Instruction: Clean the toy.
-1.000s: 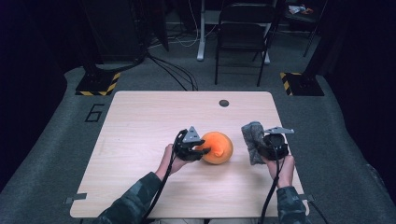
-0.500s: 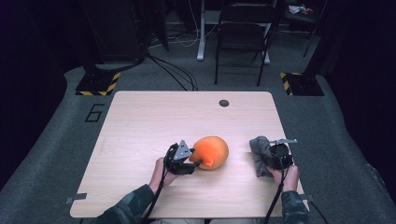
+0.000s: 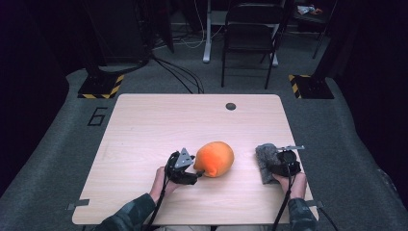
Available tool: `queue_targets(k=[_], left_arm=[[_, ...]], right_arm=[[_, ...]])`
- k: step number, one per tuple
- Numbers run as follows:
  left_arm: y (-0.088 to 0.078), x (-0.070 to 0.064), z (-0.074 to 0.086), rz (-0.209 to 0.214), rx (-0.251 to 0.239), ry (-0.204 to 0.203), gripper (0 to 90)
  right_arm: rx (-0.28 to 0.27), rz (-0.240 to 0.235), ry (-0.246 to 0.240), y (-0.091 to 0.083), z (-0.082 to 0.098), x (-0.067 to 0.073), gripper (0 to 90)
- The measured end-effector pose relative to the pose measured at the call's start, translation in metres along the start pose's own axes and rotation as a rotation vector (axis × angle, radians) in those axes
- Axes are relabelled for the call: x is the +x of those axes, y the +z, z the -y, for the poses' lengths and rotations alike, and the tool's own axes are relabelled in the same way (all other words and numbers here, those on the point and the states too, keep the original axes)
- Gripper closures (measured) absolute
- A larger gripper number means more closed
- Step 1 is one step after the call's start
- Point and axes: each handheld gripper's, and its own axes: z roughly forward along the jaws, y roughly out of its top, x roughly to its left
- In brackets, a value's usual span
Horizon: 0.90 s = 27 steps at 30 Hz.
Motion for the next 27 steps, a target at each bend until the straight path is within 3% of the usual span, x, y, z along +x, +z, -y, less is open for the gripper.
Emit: queue_targets(k=[7, 12, 15, 18, 22, 24, 27], left_arm=[[-0.016, 0.008, 0.008, -0.024, -0.006, -0.054, 17.3], [-0.034, 0.019, 0.026, -0.053, -0.005, -0.084, 13.4], [-0.045, 0.029, 0.04, -0.073, -0.011, -0.13, 11.9], [-0.053, 0.038, 0.054, -0.103, 0.014, -0.155, 11.8], [-0.056, 0.048, 0.073, -0.141, 0.077, -0.144, 11.7], [-0.057, 0.052, 0.08, -0.132, 0.09, -0.165, 11.7], [-0.056, 0.057, 0.086, -0.141, 0.13, -0.16, 11.7]], right_arm=[[-0.058, -0.023, -0.022, -0.018, 0.0, 0.001, 17.2], [-0.069, -0.023, -0.027, -0.031, 0.011, 0.0, 12.2], [-0.088, -0.03, -0.043, -0.036, 0.023, -0.007, 8.3], [-0.096, -0.03, -0.074, -0.041, 0.038, -0.014, 5.1], [-0.1, -0.024, -0.09, -0.046, 0.059, -0.021, 2.7], [-0.081, -0.019, -0.099, -0.045, 0.07, -0.024, 2.0], [-0.05, -0.014, -0.109, -0.041, 0.081, -0.028, 0.9]])
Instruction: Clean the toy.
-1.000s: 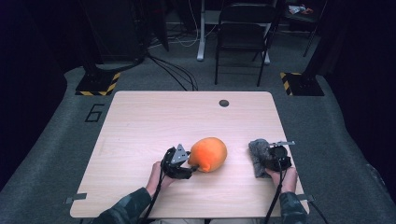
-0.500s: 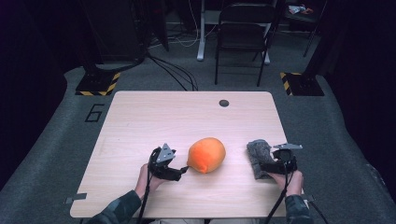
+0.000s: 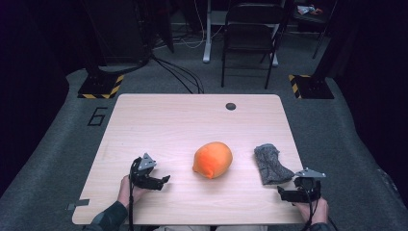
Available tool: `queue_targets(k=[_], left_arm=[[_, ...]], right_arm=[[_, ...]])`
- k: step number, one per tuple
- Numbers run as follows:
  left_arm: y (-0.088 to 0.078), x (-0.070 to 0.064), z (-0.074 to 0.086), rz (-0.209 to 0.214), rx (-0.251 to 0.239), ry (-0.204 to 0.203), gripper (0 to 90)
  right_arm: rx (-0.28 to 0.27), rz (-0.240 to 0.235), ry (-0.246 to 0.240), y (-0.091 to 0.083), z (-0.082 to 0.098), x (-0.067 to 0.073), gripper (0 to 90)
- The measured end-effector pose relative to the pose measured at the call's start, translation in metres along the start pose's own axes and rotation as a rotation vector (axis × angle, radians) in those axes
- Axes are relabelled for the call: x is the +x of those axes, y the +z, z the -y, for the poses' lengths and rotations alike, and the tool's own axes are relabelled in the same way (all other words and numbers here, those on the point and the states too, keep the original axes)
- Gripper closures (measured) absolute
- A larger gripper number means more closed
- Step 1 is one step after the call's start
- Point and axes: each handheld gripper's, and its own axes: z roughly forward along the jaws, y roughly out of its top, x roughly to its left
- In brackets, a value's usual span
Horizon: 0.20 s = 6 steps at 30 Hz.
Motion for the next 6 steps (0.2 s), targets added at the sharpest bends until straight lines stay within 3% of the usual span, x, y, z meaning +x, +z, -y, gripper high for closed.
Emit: queue_targets(k=[2, 5, 6], left_arm=[[0.001, 0.0041, 0.0024, 0.006, -0.012, -0.038, 11.7], [0.0044, 0.006, 0.0054, -0.015, 0.007, -0.034, 11.8], [0.0052, 0.0063, 0.0069, -0.018, -0.007, -0.032, 11.6]], right_arm=[[0.015, 0.012, -0.005, 0.0016, 0.0043, -0.0002, 0.0], [0.008, -0.014, 0.008, 0.002, 0.0072, -0.0041, 0.0], [-0.002, -0.022, 0.014, 0.0027, 0.0079, -0.0051, 0.0]])
